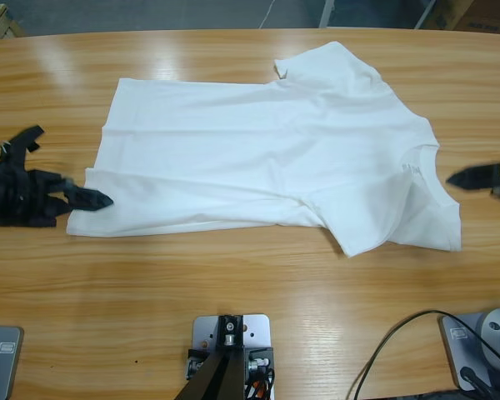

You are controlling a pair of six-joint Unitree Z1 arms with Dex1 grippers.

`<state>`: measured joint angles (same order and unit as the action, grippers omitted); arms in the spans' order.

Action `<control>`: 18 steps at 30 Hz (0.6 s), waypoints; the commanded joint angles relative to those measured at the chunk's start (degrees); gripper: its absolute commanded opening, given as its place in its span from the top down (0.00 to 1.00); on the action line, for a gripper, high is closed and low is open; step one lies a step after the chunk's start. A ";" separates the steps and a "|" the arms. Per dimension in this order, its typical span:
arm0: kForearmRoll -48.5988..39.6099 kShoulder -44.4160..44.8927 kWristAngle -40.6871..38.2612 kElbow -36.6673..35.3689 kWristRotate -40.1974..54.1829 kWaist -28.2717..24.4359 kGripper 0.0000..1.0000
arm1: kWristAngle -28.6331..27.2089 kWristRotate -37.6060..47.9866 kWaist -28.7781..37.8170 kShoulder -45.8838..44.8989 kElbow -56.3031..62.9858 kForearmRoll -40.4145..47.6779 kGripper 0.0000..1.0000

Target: Fold clothes

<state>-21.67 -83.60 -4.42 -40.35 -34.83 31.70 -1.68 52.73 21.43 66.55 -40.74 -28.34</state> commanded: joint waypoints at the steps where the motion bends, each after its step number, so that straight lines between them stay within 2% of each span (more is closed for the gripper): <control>1: 1.89 -6.42 0.13 0.06 5.20 3.46 0.04 | 0.86 15.55 2.49 8.91 5.41 8.07 0.39; 4: 1.89 -7.10 0.20 -1.63 5.13 3.46 0.04 | 1.28 20.86 3.72 14.14 5.32 11.29 0.47; 9: 1.80 -6.87 0.20 -1.38 4.74 3.46 0.04 | 1.95 24.00 3.79 19.88 5.29 12.08 0.48; 18: 1.89 -6.66 0.20 -0.42 4.28 3.46 0.04 | 2.56 26.11 3.79 24.01 5.15 12.43 0.48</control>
<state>-20.47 -88.56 -4.42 -41.85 -30.23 34.46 -0.18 77.84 24.61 85.87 -36.74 -16.80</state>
